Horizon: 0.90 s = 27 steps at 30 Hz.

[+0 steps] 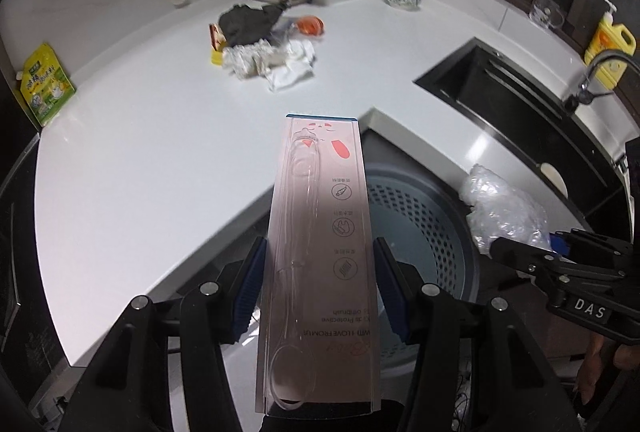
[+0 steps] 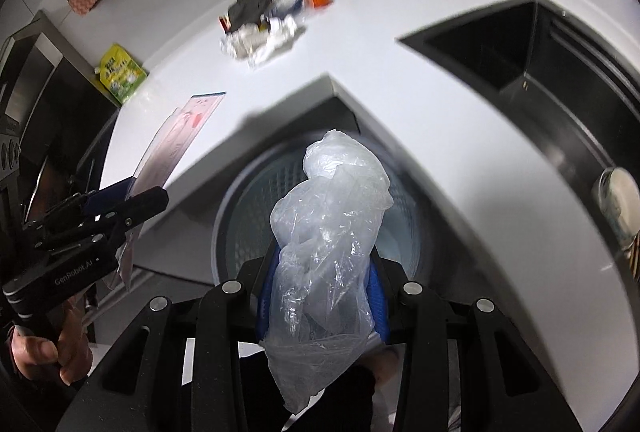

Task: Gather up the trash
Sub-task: 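Carry both items over the grey bin and open both tools to drop them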

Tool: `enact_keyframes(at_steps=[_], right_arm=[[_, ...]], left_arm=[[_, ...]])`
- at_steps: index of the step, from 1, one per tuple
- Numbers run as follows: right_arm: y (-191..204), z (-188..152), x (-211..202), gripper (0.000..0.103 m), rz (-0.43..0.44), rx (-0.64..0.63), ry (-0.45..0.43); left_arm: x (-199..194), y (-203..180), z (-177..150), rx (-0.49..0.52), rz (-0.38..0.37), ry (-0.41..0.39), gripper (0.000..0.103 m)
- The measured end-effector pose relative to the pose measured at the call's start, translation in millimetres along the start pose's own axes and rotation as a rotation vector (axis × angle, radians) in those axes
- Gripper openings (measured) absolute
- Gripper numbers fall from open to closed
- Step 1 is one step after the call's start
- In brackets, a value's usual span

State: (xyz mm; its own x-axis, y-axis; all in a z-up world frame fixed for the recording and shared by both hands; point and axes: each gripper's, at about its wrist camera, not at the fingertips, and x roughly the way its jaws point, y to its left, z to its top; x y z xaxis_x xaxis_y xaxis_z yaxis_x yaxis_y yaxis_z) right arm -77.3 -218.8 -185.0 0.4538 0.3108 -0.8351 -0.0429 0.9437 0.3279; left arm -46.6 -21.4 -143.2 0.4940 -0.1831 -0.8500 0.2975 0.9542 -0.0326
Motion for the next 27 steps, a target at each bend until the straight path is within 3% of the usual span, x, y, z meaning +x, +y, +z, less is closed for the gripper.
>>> enact_keyframes(at_steps=[8,19,21,23,27], right_arm=[[-4.5,-21.5,45.3,0.037,0.001,0.021,0.089],[-16.9,-22.9,82.4,0.037,-0.005,0.056,0.103],[-16.9,-21.9,82.4,0.053,-0.006,0.064,0.104],[-18.7,-21.5,77.7,0.064,-0.005,0.072,0.082],[-19.9,-19.3,75.0,0.067,-0.019,0.06,0.075]], left_arm=[[44.7,-7.5,-21.5,0.012,-0.014,0.081,0.052],[82.5,-10.3,-31.8,0.009,-0.012,0.133,0.053],[84.4,-10.5,-33.9,0.012,0.0,0.143,0.056],[82.8,-9.4,-34.5,0.014,0.013,0.136,0.067],[79.2,-5.4,-33.7,0.007,0.028,0.128,0.069]])
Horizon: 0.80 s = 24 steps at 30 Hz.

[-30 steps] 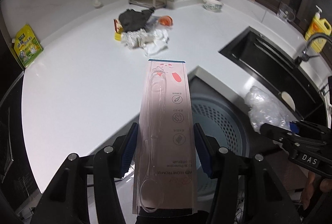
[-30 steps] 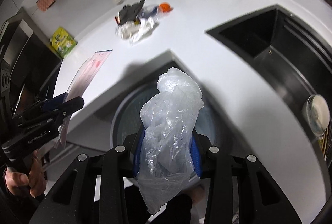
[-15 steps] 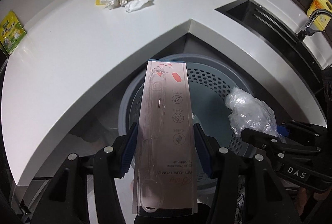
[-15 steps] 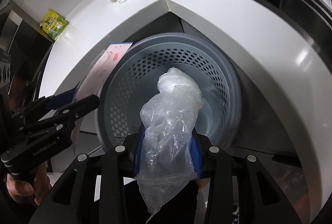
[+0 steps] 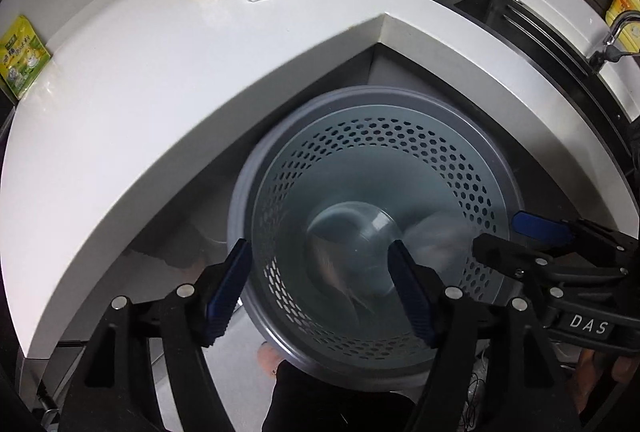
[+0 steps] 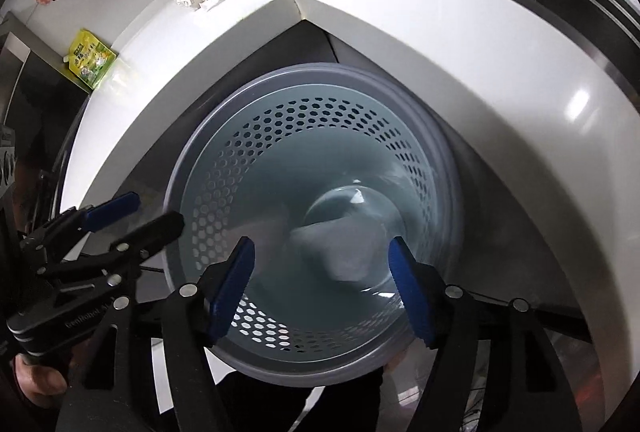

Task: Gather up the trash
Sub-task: 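Carry both items over the grey bin and open both tools to drop them, then move both tools back toward the trash pile on the counter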

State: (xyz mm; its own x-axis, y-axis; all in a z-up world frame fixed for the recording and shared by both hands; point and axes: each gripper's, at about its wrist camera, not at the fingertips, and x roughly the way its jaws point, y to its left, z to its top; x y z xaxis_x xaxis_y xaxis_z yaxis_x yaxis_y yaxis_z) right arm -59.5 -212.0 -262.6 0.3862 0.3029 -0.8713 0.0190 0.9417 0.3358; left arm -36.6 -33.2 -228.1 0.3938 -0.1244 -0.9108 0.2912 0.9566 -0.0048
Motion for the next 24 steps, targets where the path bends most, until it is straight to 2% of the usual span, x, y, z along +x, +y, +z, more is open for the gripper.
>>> enact_keyframes(at_steps=[9,13,15,17,24], right_arm=[[-0.4,-8.0,-7.5,0.066,0.019,0.018,0.024],[3.5,-9.9,-19.2,0.067,0.006,-0.009,0.018],[8.0,-7.8,-25.6,0.067,-0.021,-0.044,-0.004],[12.3,-4.1,-39.7,0.071,-0.081,-0.097,-0.063],[15.7,17.4,-80.4,0.077,-0.146,-0.171,-0.189]], left_arm=[[-13.0,7.4,2.6,-0.047,0.001,0.009,0.075],[-28.3,10.8,9.2,-0.071,0.007,-0.012,0.077],[-38.4,11.9,13.6,-0.078,0.018,-0.039,0.08],[-49.9,13.6,18.2,-0.083,0.028,-0.068,0.081],[-85.1,20.2,37.2,-0.115,0.073,-0.154,0.084]])
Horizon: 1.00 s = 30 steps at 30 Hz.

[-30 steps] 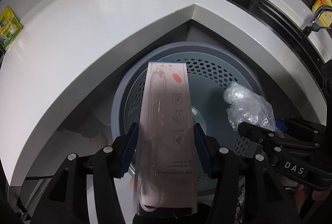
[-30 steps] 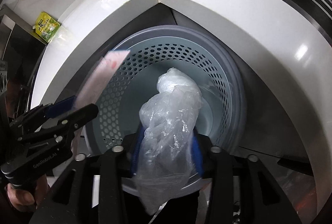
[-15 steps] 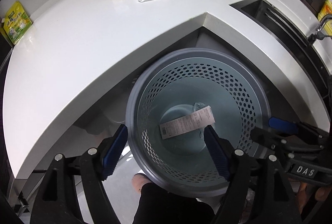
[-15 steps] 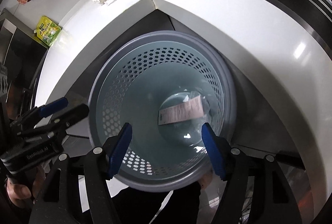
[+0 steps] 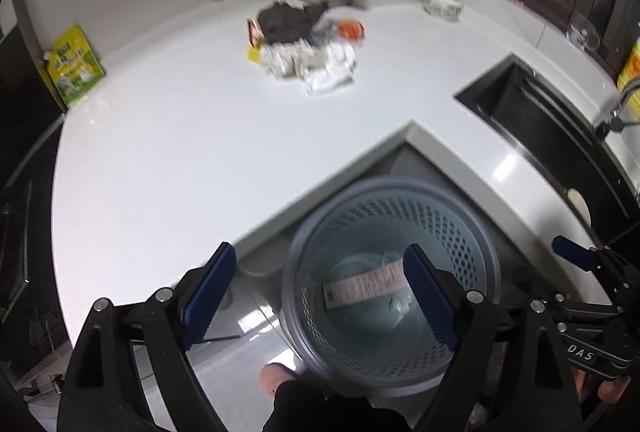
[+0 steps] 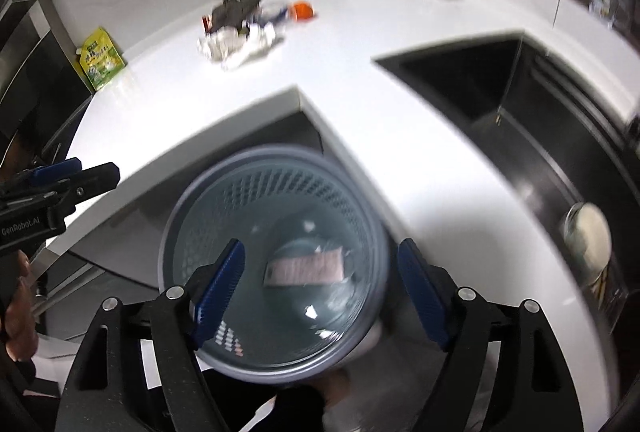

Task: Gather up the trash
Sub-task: 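Move both tools back toward the trash pile on the counter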

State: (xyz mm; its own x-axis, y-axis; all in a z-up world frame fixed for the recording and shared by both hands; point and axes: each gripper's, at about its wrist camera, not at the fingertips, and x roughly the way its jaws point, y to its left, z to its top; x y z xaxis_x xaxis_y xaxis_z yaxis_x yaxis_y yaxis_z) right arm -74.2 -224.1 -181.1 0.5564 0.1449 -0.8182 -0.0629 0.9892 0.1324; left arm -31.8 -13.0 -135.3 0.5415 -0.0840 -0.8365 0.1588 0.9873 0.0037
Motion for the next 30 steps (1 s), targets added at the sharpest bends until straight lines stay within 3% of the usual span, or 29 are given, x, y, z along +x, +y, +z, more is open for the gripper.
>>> enact_keyframes(at_steps=[9,16,24,30], right_arm=[[5.1,44.2,-25.4,0.079,-0.001,-0.035,-0.087],[18.1,78.8,-18.7,0.079,0.03,-0.021,-0.102],[35.6,128.0,14.3,0.079,0.067,0.056,-0.104],[53.1,160.9,58.7,0.079,0.037,0.091,-0.068]], left_arm=[[-31.4,16.5,30.4,-0.031,0.043,-0.096,0.089],[-32.8,39.7,59.3,-0.046,0.06,-0.138,0.093],[0.1,76.0,104.8,-0.03,0.053,-0.143,0.094],[37.3,101.0,132.9,-0.005,0.034,-0.12,0.094]])
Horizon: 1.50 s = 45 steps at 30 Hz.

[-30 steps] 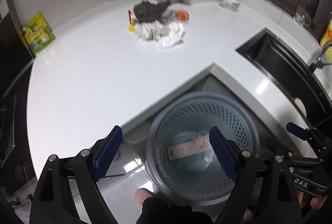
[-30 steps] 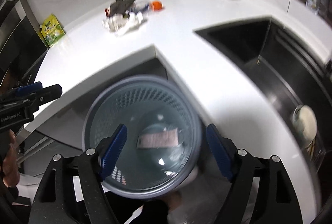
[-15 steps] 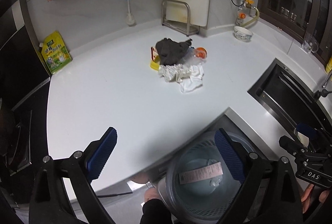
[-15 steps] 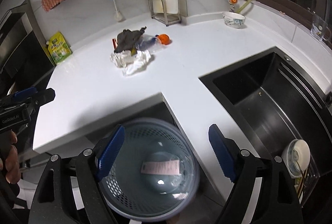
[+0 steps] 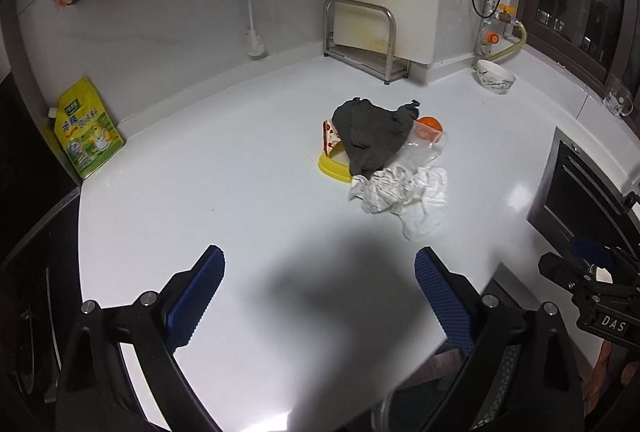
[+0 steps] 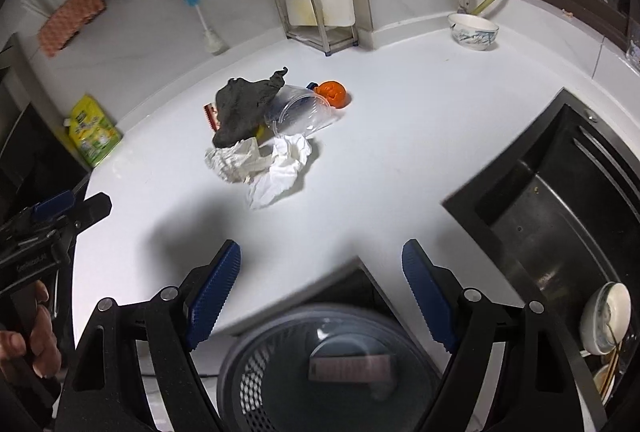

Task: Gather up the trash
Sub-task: 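Move both tools back toward the trash pile on the counter, then grasp a white tissue with right tool while left tool grasps a crumpled grid paper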

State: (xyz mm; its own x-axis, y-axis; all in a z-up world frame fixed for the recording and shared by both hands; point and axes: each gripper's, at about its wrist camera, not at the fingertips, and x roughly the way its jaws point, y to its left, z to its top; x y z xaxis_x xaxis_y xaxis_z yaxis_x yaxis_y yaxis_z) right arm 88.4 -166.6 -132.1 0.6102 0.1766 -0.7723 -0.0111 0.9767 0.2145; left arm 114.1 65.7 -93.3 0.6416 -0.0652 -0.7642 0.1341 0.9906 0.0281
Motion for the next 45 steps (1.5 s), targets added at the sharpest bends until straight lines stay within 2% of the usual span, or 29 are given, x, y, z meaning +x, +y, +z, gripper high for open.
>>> enact_keyframes(at_steps=[8,14,21,29,34,39,42,45], right_arm=[[14.4,25.6,73.3,0.079,-0.03,0.016,0.05],[20.8,36.2,109.1,0.079,-0.042,0.002,0.059],[24.6,48.8,133.5,0.079,-0.063,-0.028,0.054],[28.8,46.9,143.2,0.078,-0.073,-0.068,0.039],[30.4,45.7,143.6,0.054,-0.056,-0.085,0.039],[27.1,45.9,140.2,0.025,-0.041,-0.076,0.045],[25.7,43.2,134.8,0.014,-0.053,-0.096,0.033],[19.2,41.1,129.1,0.01,-0.063,-0.089,0.022]], left_arm=[[55.5,19.2,16.5,0.027,-0.031,0.045,0.094],[81.4,23.3,17.6,0.035,-0.058,0.075,0.094],[94.9,22.8,21.9,0.036,-0.081,0.082,0.094],[99.7,21.3,25.3,0.038,-0.096,0.083,0.094],[99.9,18.0,27.3,0.036,-0.108,0.085,0.094],[100.9,10.5,29.1,0.039,-0.123,0.084,0.094],[101.4,4.3,29.3,0.042,-0.134,0.081,0.094],[102.6,-1.9,28.7,0.043,-0.146,0.08,0.094]])
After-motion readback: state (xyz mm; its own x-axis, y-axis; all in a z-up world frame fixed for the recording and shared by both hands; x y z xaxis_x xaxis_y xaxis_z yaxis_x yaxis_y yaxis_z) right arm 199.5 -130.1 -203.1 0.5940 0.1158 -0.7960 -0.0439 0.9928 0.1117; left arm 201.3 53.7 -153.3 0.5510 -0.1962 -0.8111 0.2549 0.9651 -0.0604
